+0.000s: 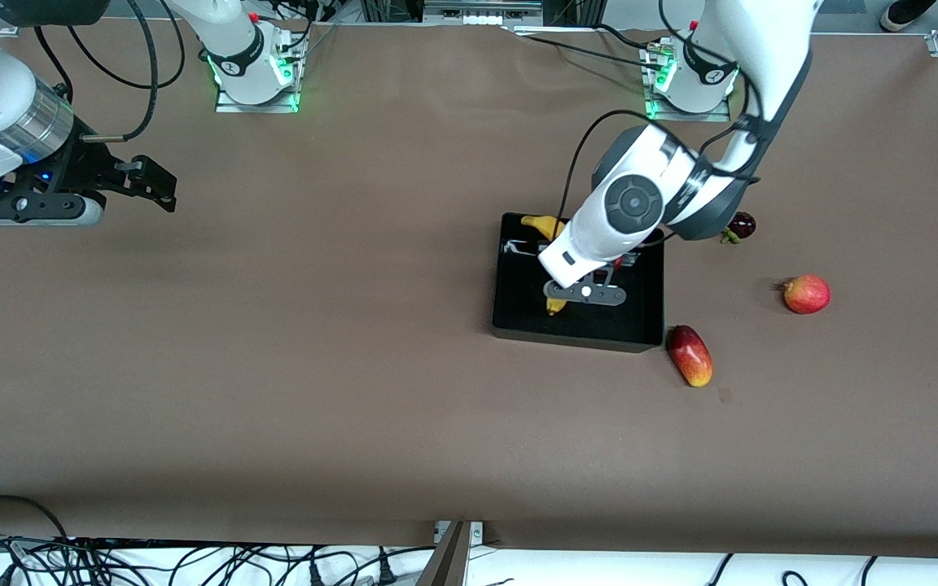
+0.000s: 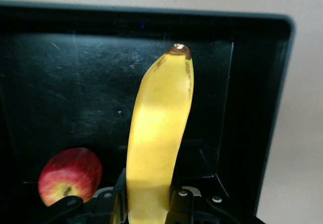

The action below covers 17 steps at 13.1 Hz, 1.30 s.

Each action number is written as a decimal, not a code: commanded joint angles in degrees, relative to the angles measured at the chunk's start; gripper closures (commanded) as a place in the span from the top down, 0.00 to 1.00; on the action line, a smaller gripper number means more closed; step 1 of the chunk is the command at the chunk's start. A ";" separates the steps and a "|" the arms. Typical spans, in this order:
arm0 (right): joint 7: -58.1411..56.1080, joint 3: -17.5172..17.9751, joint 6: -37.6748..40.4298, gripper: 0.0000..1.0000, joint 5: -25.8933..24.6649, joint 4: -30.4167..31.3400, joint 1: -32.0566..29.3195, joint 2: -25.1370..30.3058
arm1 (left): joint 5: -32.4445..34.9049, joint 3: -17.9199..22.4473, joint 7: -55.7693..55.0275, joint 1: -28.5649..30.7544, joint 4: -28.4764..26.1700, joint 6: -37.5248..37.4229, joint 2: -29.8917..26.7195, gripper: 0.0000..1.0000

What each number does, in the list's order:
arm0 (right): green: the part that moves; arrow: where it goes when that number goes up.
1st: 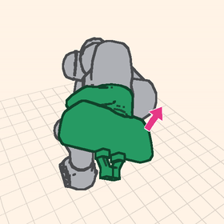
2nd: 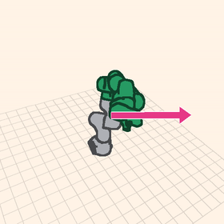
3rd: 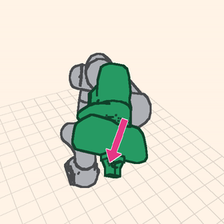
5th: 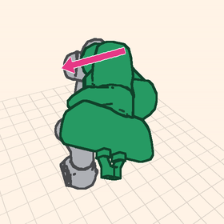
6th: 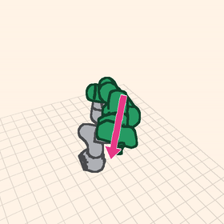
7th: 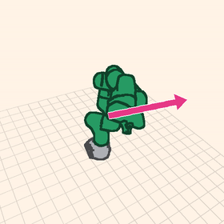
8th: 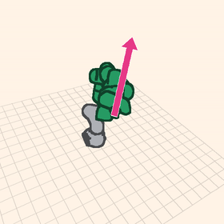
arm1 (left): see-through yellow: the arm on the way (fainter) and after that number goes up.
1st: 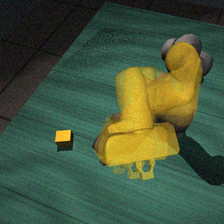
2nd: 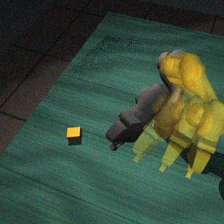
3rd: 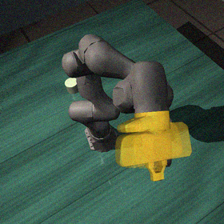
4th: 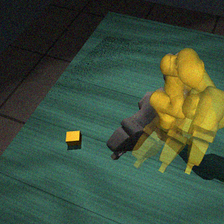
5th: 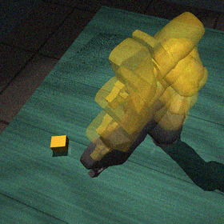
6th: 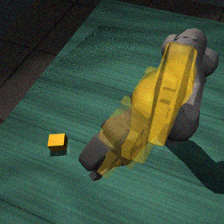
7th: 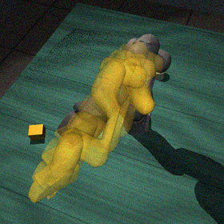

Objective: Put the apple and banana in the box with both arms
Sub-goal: 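Carry the banana with the left gripper into the box and lower, then open the left gripper to release the banana and withdraw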

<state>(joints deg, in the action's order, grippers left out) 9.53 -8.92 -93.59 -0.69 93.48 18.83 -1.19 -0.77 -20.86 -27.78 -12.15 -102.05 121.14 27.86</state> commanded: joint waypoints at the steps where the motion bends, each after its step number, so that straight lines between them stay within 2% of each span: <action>1: -0.74 0.57 0.25 1.00 -0.45 -1.10 -0.73 -0.39 | 1.90 0.29 -0.52 -0.07 0.02 0.06 1.92 0.00; 5: -0.74 0.57 0.34 1.00 -0.54 -1.10 -0.73 -0.39 | 4.36 0.29 -0.61 -0.07 -5.87 11.46 3.68 0.00; 9: -0.74 0.57 0.34 1.00 -0.45 -1.10 -0.73 -0.39 | 5.69 0.29 -0.61 -0.16 -7.02 15.09 5.71 0.00; 10: -0.74 0.57 0.34 1.00 -0.45 -1.10 -0.73 -0.39 | 5.69 0.29 -0.70 -0.16 -7.02 15.00 5.54 0.24; 11: -0.74 0.57 0.34 1.00 -0.45 -1.10 -0.73 -0.39 | 5.69 0.29 -0.70 -0.16 -7.02 14.83 5.36 0.99; 14: -0.74 0.57 0.25 1.00 -0.45 -1.10 -0.73 -0.39 | 5.69 0.29 -0.78 0.02 -6.93 13.86 3.70 1.00; 17: -0.74 0.57 0.25 1.00 -0.45 -1.10 -0.73 -0.39 | 5.08 0.73 -0.70 0.89 -3.35 0.37 -3.93 1.00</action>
<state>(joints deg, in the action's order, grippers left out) 9.53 -8.92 -93.60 -0.69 93.47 18.83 -1.19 3.77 -20.43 -27.79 -11.74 -106.73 129.96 30.61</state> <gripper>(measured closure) 0.000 0.075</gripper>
